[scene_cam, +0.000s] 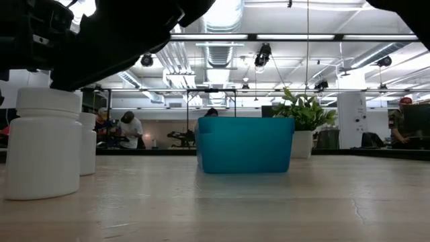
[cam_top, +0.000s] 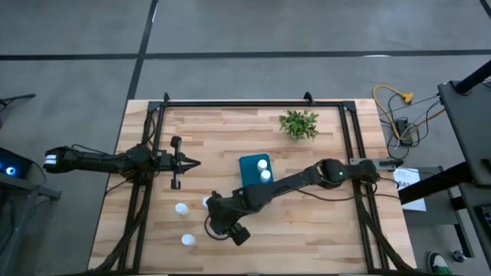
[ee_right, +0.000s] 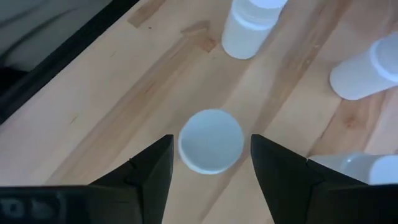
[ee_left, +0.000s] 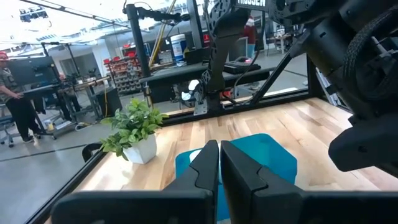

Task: Pick and place pill bottles into a basket
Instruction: Put the white pill bottle into the blue bin

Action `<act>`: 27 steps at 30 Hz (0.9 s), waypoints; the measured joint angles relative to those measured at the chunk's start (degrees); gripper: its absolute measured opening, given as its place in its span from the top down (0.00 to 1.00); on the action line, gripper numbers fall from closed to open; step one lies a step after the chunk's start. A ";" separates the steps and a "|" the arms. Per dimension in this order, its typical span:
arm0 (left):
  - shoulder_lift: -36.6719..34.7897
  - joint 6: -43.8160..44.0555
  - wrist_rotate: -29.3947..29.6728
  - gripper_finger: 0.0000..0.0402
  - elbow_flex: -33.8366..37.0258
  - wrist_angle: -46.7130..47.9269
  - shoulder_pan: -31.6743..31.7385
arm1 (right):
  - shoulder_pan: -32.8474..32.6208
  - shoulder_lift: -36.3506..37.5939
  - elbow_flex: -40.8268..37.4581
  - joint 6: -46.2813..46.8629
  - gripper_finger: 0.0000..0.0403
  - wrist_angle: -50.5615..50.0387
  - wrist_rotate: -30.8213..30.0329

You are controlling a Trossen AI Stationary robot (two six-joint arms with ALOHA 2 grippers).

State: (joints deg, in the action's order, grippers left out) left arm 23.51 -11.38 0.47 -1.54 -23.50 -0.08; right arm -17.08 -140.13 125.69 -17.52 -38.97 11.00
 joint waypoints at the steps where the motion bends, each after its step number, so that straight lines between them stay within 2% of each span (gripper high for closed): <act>1: 0.00 -0.02 0.00 1.00 0.00 -0.01 0.00 | 0.00 -0.24 0.24 -0.26 0.50 0.29 -0.02; 27: -0.04 -0.03 0.02 1.00 0.00 -0.03 0.00 | -0.01 -0.73 -0.86 -0.94 0.50 3.96 0.74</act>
State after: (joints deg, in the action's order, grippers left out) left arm 23.46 -11.40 0.49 -1.54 -23.53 -0.08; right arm -17.09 -140.86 124.83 -18.46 -35.01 11.74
